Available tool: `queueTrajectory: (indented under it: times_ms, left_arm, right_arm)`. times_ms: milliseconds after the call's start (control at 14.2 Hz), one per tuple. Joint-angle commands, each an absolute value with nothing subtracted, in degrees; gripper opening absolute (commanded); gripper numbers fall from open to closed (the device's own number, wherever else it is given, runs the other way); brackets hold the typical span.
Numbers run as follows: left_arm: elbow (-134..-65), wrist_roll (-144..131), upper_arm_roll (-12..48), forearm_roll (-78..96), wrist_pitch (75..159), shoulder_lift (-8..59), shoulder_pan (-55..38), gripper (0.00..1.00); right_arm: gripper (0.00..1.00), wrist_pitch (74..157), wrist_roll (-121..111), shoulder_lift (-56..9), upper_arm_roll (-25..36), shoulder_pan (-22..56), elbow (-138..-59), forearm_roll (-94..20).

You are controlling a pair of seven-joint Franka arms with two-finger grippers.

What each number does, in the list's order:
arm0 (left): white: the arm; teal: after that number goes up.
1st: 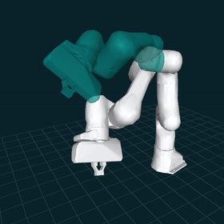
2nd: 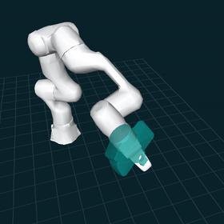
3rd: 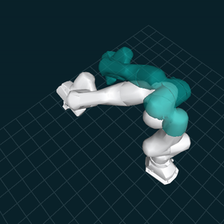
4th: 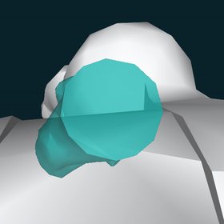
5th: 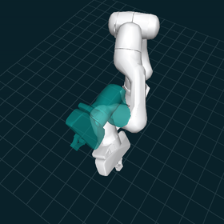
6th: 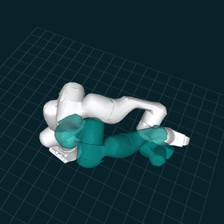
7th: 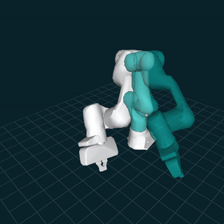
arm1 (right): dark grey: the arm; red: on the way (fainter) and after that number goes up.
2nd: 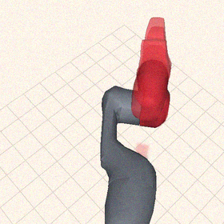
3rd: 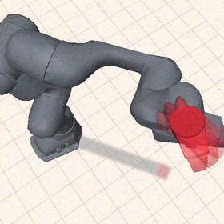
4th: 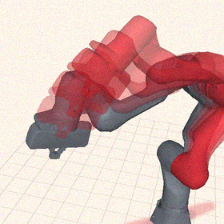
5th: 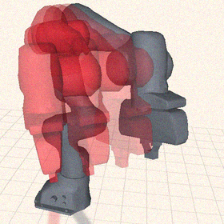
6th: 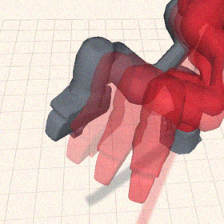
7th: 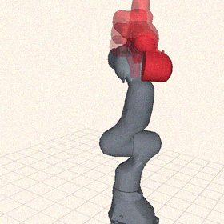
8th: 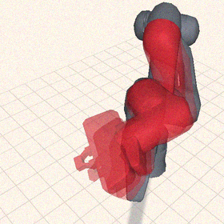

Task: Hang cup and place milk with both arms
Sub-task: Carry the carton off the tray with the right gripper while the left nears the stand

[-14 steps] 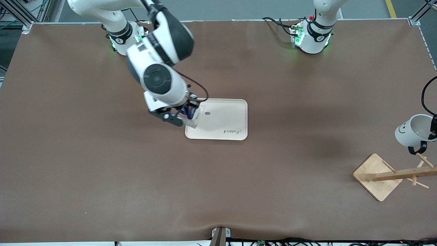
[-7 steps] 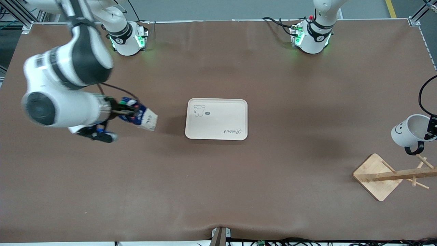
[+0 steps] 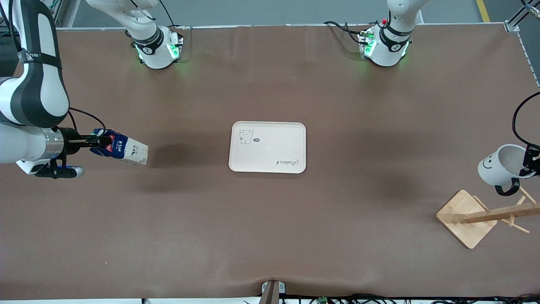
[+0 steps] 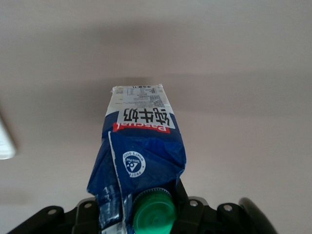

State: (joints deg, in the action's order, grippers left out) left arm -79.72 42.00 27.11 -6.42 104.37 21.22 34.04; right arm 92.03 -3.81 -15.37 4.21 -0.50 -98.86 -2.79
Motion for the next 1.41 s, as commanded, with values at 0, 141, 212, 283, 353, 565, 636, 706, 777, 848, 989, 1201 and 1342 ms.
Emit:
queueTrajectory:
  times_ms: [0, 141, 212, 283, 353, 565, 636, 706, 777, 848, 989, 1201, 1342]
  left_arm:
    - [-79.0, 42.1, 27.2, -6.1, 104.0, 21.1, 34.2, 0.00]
    - [-78.9, 42.3, 27.0, -6.1, 104.0, 21.4, 34.3, 0.00]
    - [-78.8, 42.8, 26.9, -6.1, 104.0, 21.4, 34.3, 0.00]
    - [-78.8, 43.3, 26.8, -6.0, 104.0, 21.6, 34.3, 0.00]
    - [-78.8, 43.4, 26.8, -6.1, 104.1, 21.5, 34.4, 0.00]
    - [-78.8, 44.3, 26.7, -6.1, 104.1, 21.6, 34.7, 0.00]
    - [-78.8, 44.6, 26.6, -6.1, 104.1, 21.7, 34.8, 0.00]
    - [-78.8, 44.6, 26.5, -6.1, 104.3, 21.7, 34.8, 0.00]
    - [-78.8, 44.6, 26.5, -6.1, 104.4, 21.8, 34.8, 0.00]
    - [-78.7, 44.7, 26.5, -6.1, 104.5, 21.9, 34.9, 0.00]
    - [-78.3, 45.7, 26.2, -6.1, 105.0, 22.1, 35.1, 0.00]
    - [-76.4, 46.5, 25.0, -6.0, 105.1, 23.6, 35.0, 0.00]
    - [-75.9, 46.6, 24.7, -6.0, 105.2, 24.2, 35.0, 0.00]
  right_arm:
    - [0.00, 98.6, -4.2, -8.0, 2.8, -0.9, -109.3, 4.5]
    - [0.00, 99.7, -4.2, -7.9, 2.8, -1.0, -110.1, 7.6]
    - [0.00, 99.8, -4.2, -7.8, 2.8, -1.0, -111.0, 7.6]
    - [0.00, 100.5, -4.2, -7.6, 2.7, -1.0, -112.7, 7.6]
    - [0.00, 103.3, -4.1, -6.3, 2.7, -1.0, -116.2, 7.6]
    - [0.00, 111.7, -4.0, -3.5, 2.8, -1.1, -124.3, 7.6]
    - [0.00, 111.8, -3.9, -3.6, 2.8, -1.7, -124.4, 7.6]
    - [0.00, 111.5, -3.7, -3.7, 2.8, -2.1, -124.3, 7.6]
    - [0.00, 110.8, -2.6, -3.7, 2.7, -2.2, -124.4, 7.6]
    - [0.00, 110.8, -2.3, -3.9, 2.8, -2.4, -124.5, 7.6]
    - [0.00, 111.1, -2.5, -4.1, 2.7, -3.8, -124.5, 7.6]
    - [0.35, 111.2, -2.7, -4.5, 2.6, -3.8, -124.5, 7.6]
    - [0.62, 111.2, -2.7, -4.5, 2.6, -3.8, -124.5, 7.6]
